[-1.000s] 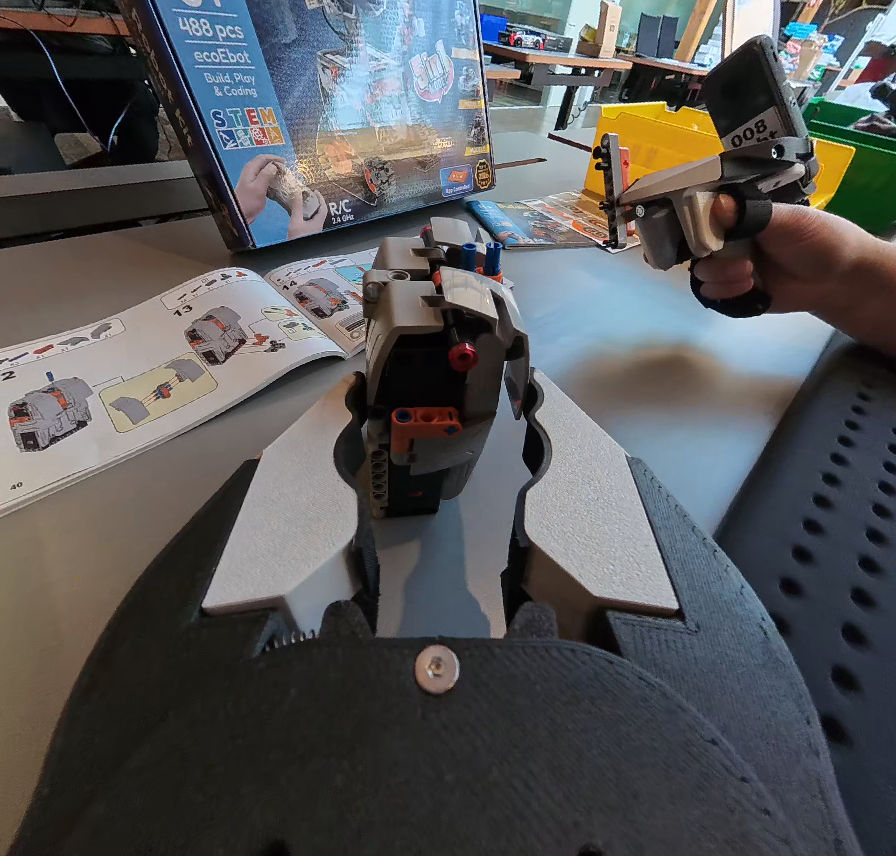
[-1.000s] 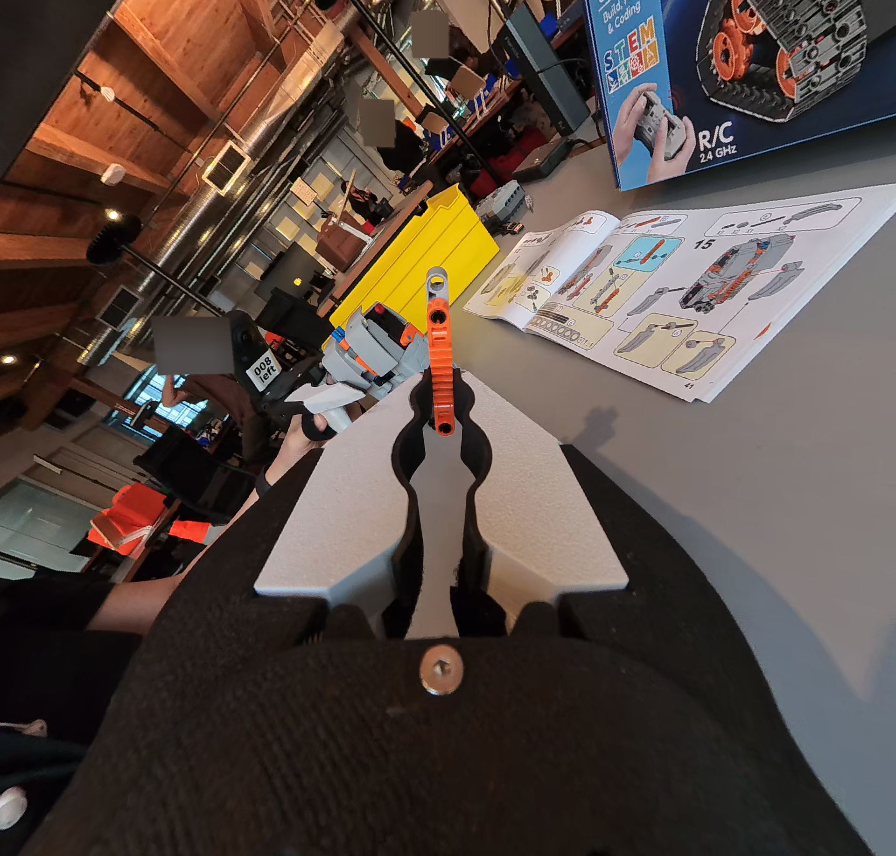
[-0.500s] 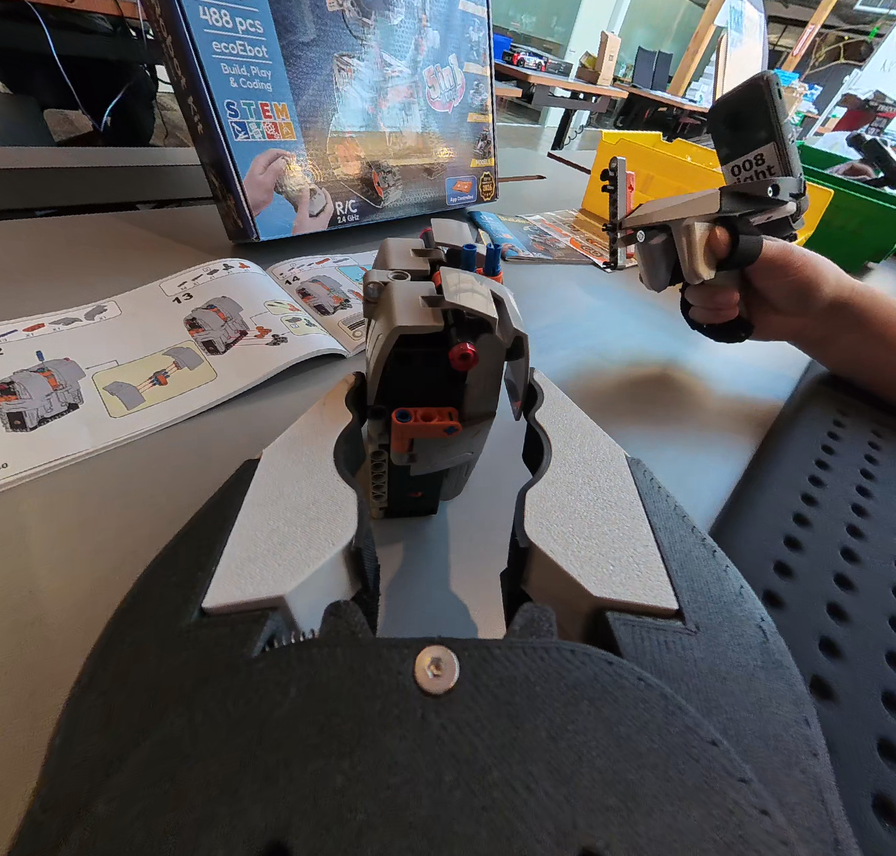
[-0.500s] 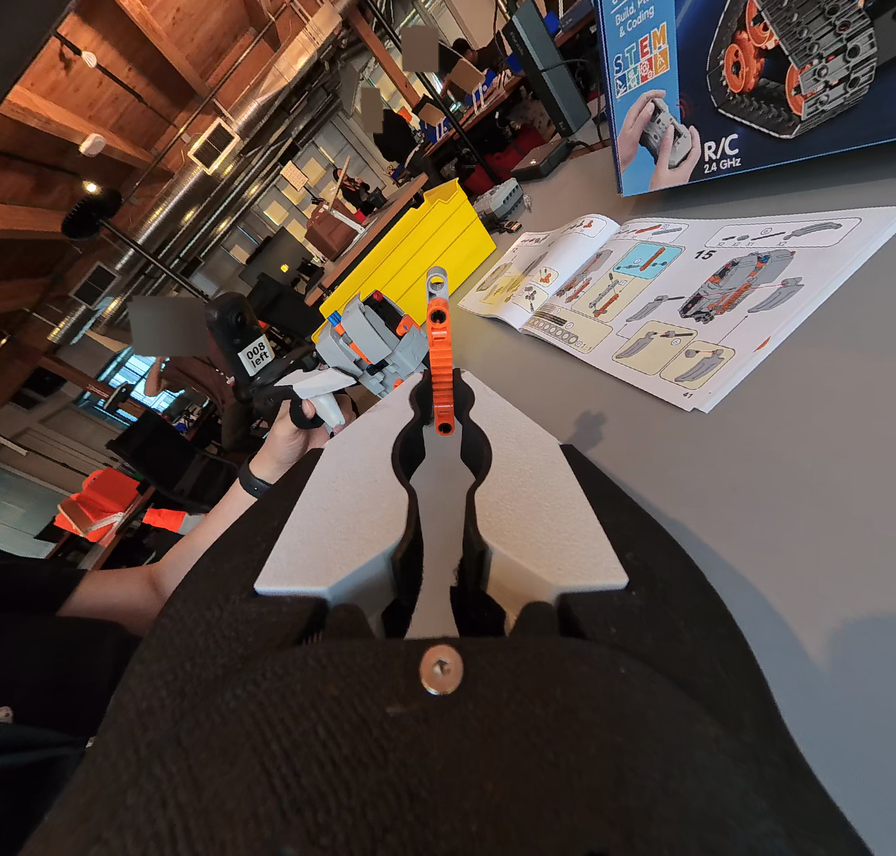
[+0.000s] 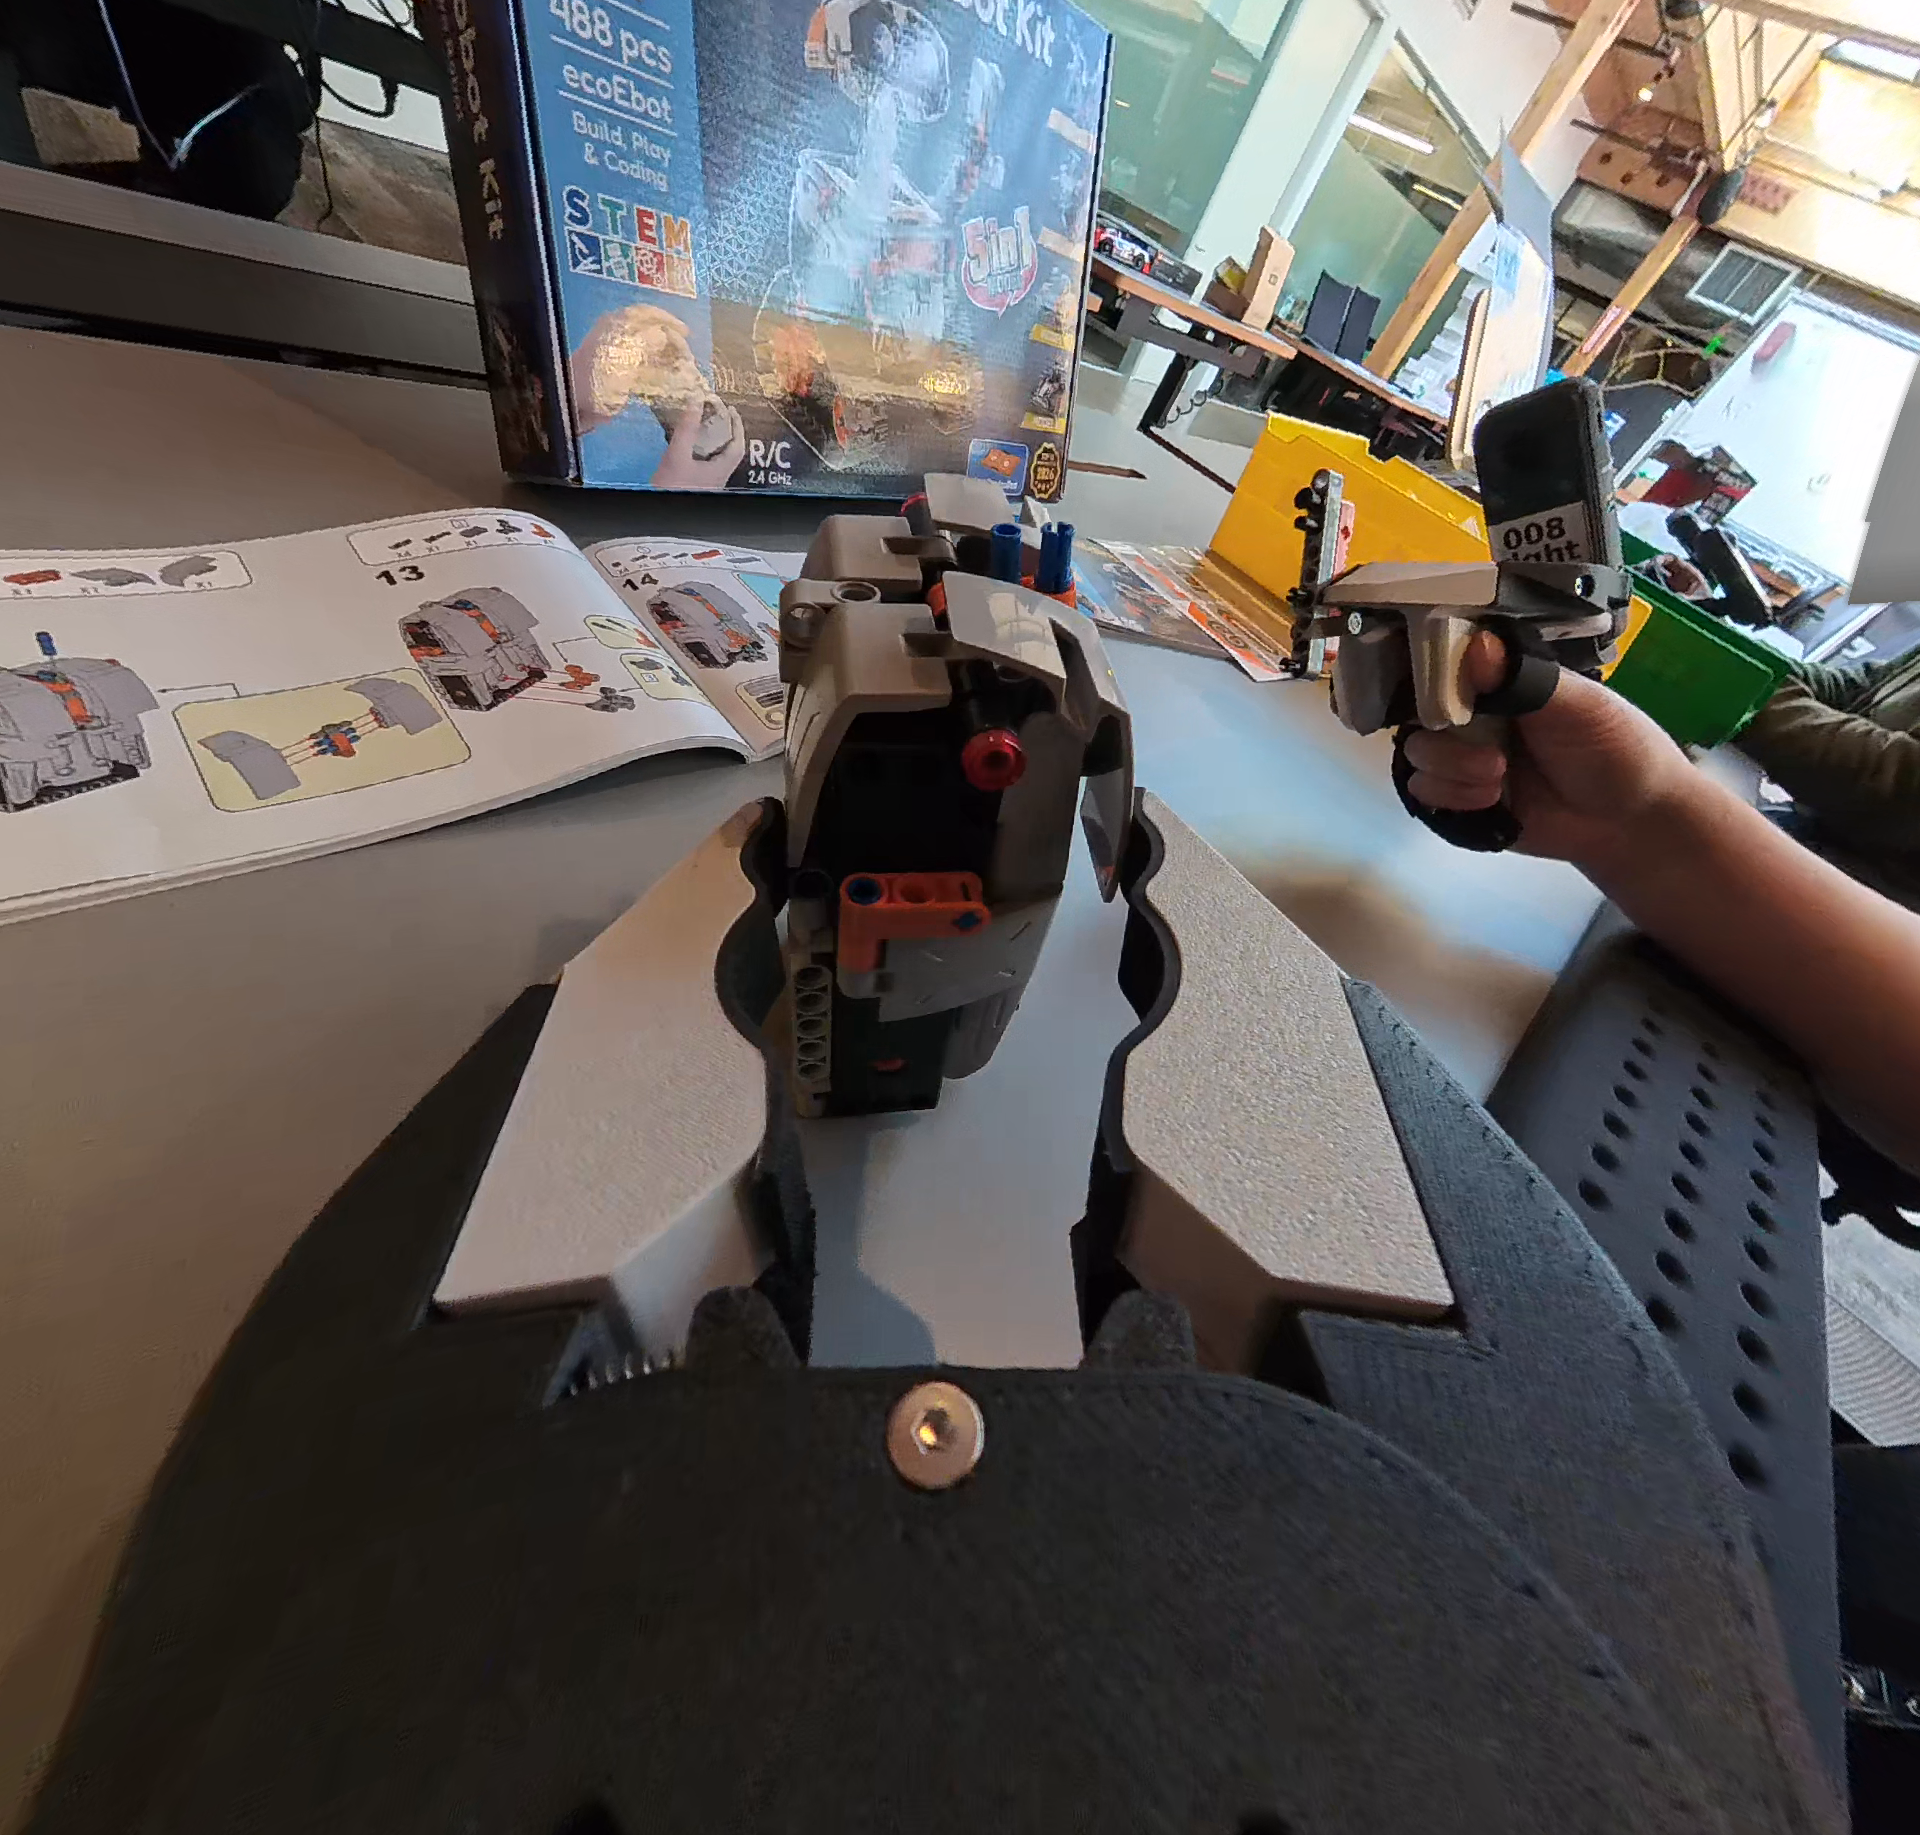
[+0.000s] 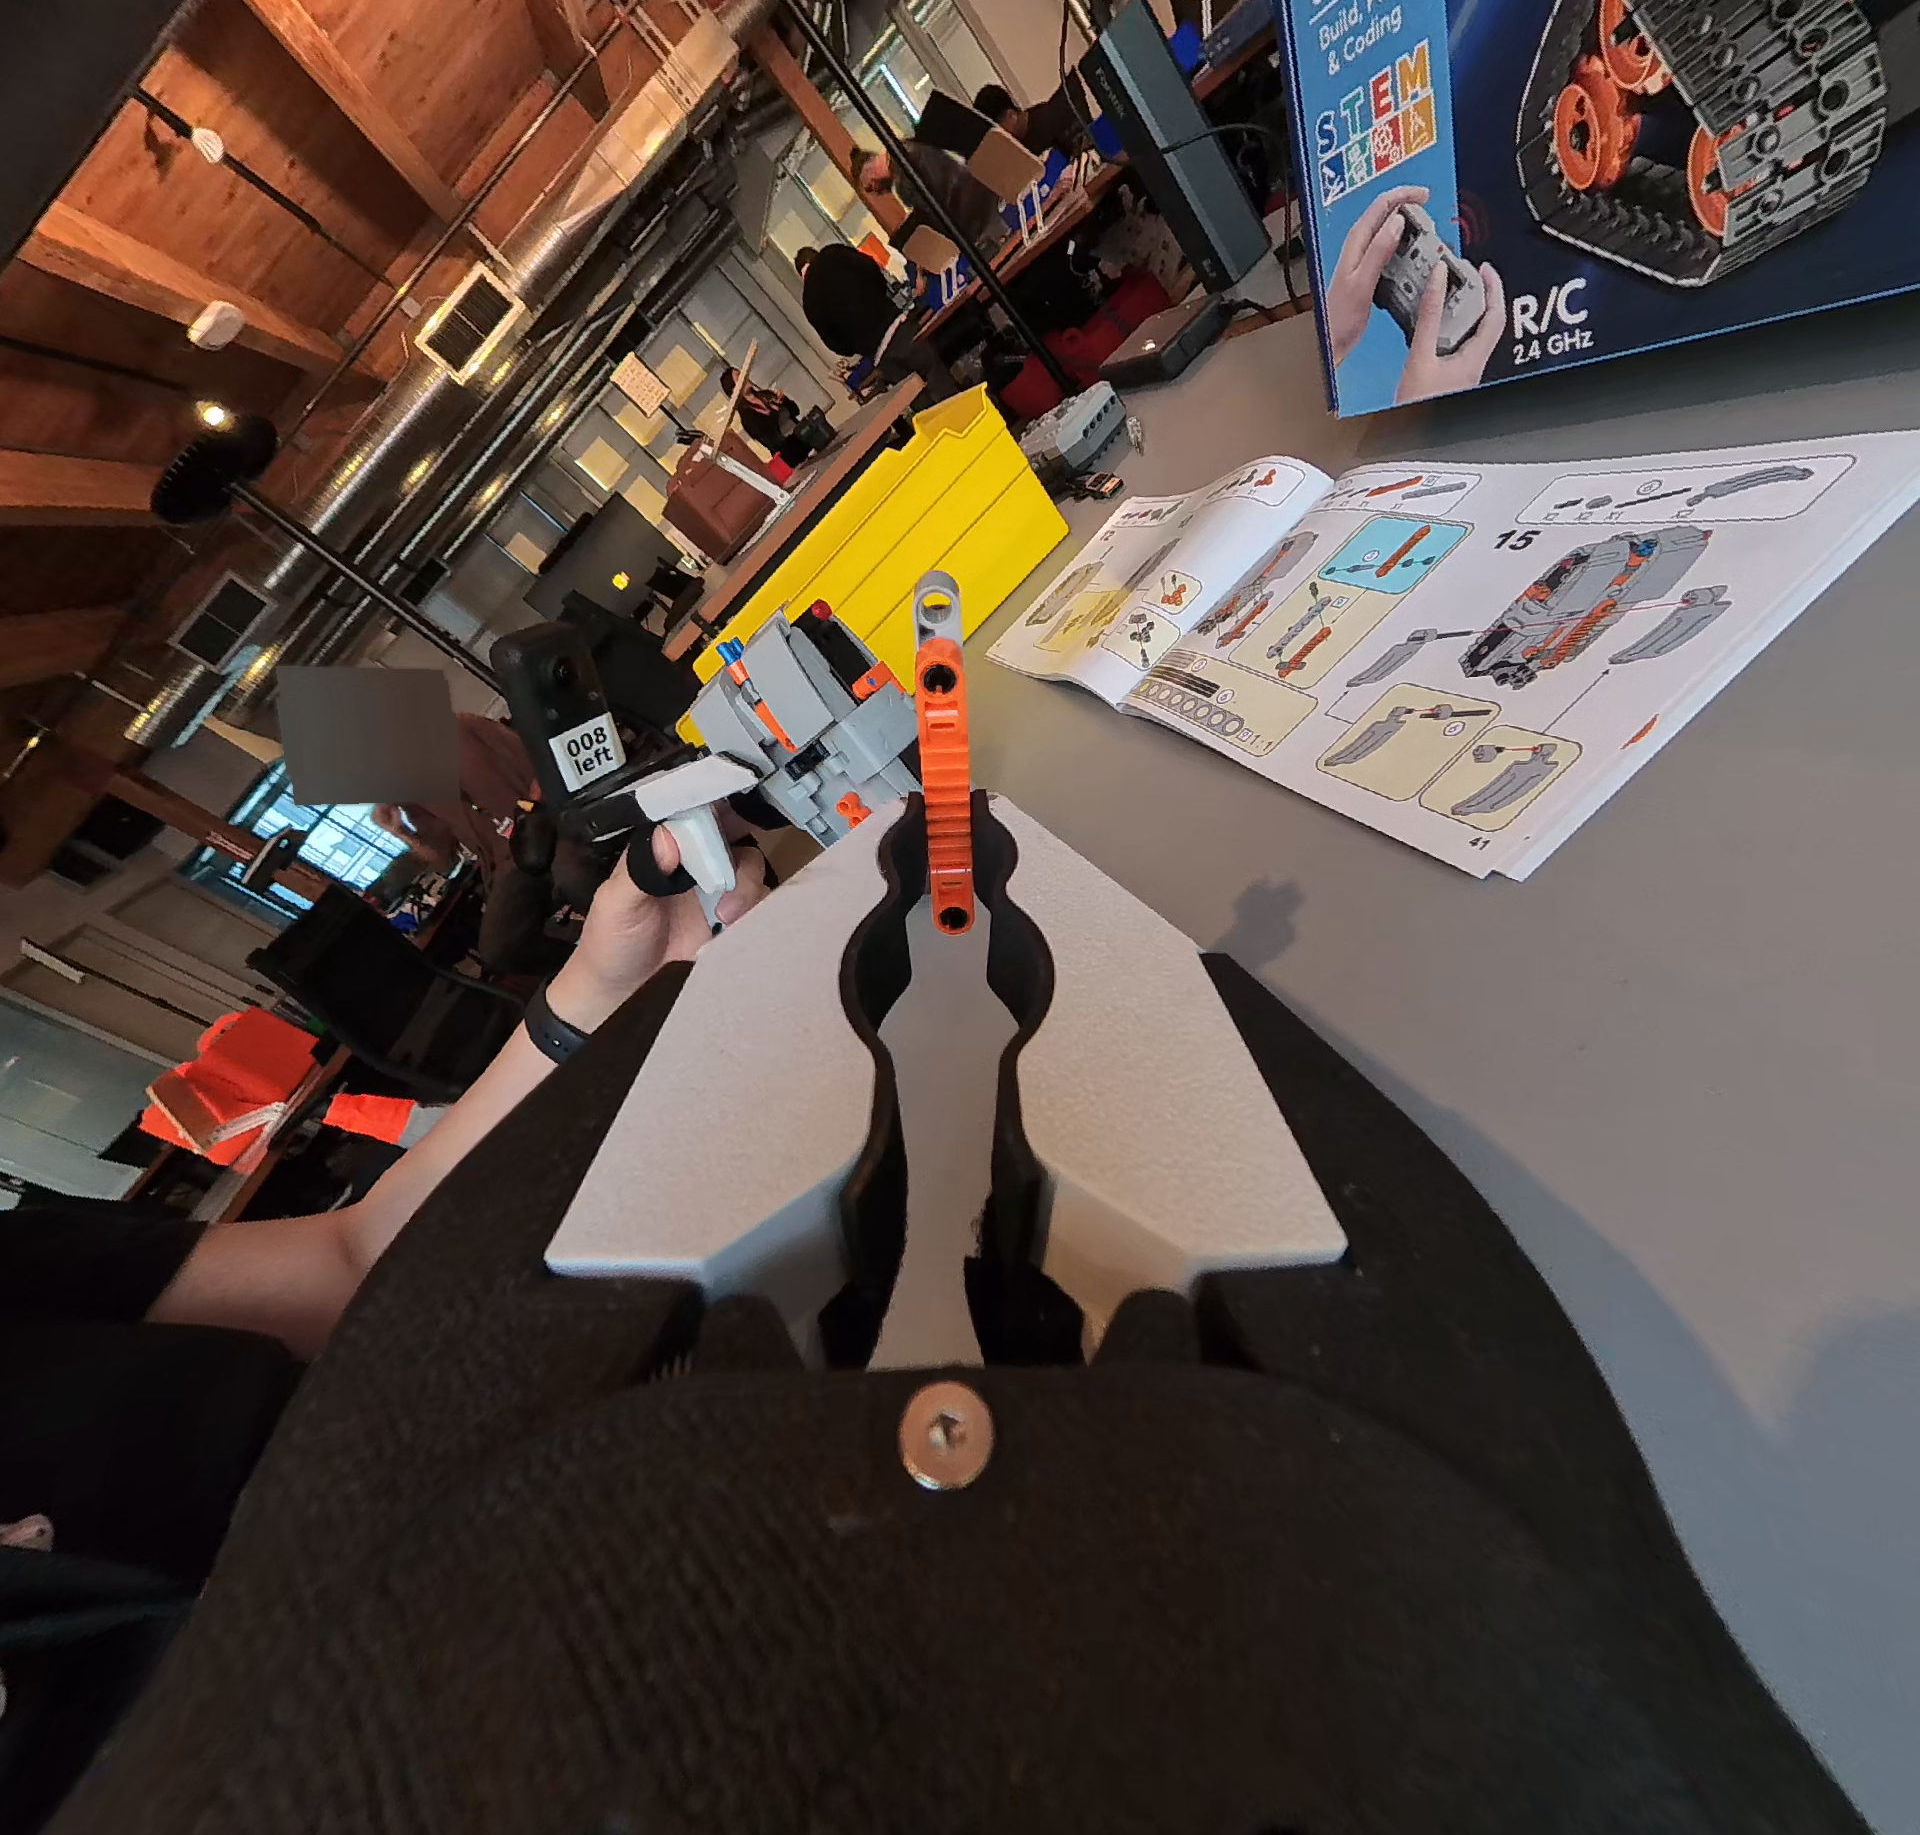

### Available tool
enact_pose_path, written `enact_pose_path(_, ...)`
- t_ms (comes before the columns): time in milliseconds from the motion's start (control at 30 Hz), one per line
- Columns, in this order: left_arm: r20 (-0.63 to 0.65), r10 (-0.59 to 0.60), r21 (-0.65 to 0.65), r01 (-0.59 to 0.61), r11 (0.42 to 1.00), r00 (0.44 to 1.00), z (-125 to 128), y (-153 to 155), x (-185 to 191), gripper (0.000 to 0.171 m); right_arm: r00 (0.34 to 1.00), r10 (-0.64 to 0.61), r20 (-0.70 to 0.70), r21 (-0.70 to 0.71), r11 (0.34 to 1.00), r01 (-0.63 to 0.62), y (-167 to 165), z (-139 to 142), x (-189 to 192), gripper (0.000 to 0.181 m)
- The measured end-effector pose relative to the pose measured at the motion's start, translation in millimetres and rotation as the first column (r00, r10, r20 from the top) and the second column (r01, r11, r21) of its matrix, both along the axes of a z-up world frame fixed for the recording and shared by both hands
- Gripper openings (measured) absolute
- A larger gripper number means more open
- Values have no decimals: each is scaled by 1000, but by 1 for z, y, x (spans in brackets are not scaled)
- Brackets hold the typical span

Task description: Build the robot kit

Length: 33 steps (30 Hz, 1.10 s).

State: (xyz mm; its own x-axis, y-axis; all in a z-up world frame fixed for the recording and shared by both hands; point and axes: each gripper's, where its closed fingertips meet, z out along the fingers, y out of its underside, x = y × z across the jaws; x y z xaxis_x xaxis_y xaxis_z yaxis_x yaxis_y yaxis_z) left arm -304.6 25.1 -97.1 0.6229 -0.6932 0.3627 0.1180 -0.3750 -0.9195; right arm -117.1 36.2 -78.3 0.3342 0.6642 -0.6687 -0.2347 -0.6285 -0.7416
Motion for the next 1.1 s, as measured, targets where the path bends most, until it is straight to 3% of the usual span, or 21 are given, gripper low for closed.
enact_pose_path(333, -4, -1, 4, 1, 1000, 1000, 0, -1, 0, 64, 997, -11, -76, -42, 999, 8, 4, 6, 9, 7)
enact_pose_path(667, 4, 6, -9, -6, 1000, 1000, 0, 1, 1, 64, 999, -15, -49, -25, 1000, 14, 4, 5, 8, 7)
enact_pose_path(1100, -26, -26, -110, 23, 994, 999, 3, 37, 20, 63, 999, -4, -34, -22, 1000, 4, 2, 2, 6, 7)
